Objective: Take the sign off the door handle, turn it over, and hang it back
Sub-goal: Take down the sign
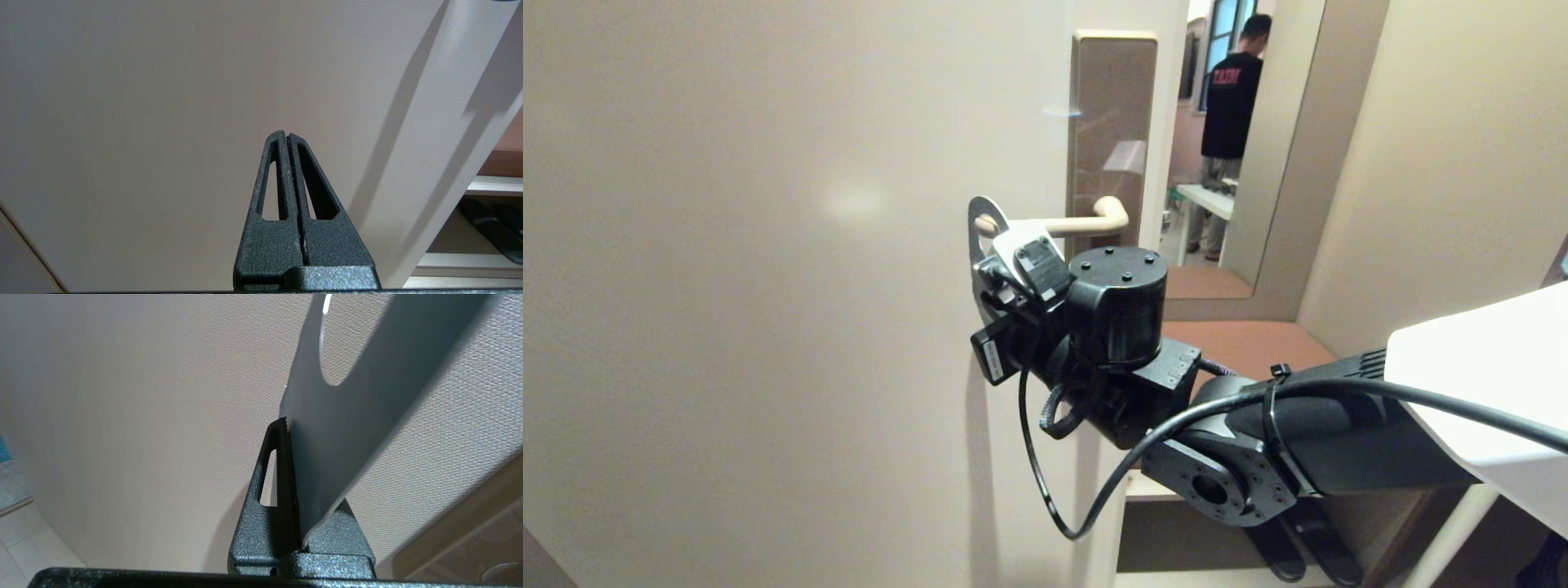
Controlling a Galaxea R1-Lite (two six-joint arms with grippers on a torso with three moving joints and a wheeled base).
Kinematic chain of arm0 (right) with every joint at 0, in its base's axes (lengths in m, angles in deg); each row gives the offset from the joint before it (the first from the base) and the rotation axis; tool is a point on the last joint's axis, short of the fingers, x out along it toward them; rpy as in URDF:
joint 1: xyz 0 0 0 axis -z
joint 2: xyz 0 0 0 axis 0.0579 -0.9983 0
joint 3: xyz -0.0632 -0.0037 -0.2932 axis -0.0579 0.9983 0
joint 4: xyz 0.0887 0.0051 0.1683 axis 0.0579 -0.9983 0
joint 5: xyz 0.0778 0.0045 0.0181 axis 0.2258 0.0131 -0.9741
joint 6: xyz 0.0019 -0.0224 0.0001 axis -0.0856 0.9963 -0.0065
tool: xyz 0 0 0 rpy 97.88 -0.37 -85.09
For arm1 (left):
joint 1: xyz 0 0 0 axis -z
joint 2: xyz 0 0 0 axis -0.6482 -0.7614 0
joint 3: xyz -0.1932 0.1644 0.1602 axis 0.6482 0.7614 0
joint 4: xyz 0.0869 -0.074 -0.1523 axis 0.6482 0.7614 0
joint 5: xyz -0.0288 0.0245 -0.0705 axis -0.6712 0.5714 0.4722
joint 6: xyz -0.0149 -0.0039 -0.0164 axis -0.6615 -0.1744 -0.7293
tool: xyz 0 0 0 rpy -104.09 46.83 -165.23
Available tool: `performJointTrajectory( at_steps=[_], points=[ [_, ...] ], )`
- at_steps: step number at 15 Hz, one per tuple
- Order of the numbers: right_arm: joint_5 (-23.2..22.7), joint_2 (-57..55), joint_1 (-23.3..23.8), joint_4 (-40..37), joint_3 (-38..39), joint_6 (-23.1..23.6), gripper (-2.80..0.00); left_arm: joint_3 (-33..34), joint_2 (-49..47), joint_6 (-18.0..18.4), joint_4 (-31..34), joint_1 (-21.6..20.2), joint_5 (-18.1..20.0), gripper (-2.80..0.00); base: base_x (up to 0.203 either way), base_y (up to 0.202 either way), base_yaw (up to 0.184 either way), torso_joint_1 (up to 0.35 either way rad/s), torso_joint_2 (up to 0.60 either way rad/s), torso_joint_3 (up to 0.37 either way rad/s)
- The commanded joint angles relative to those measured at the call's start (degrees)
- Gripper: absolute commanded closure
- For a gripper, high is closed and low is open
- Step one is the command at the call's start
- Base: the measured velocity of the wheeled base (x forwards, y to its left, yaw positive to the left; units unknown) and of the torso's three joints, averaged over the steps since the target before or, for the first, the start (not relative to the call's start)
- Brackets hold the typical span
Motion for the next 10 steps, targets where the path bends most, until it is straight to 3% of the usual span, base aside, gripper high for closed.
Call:
performJointTrajectory(
  at_steps=[1, 10],
  points=[
    [0.1, 0.2, -0.8, 0.3, 0.3, 0.1, 0.0, 0.0, 0.0, 0.0, 0.0, 0.0, 0.0, 0.0, 0.0, 0.0, 0.0, 0.0, 0.0, 0.0],
    [-0.2, 2.8, -1.7, 0.5, 4.9, 0.0, 0.0, 0.0, 0.0, 0.0, 0.0, 0.0, 0.0, 0.0, 0.0, 0.0, 0.0, 0.0, 0.0, 0.0]
  ],
)
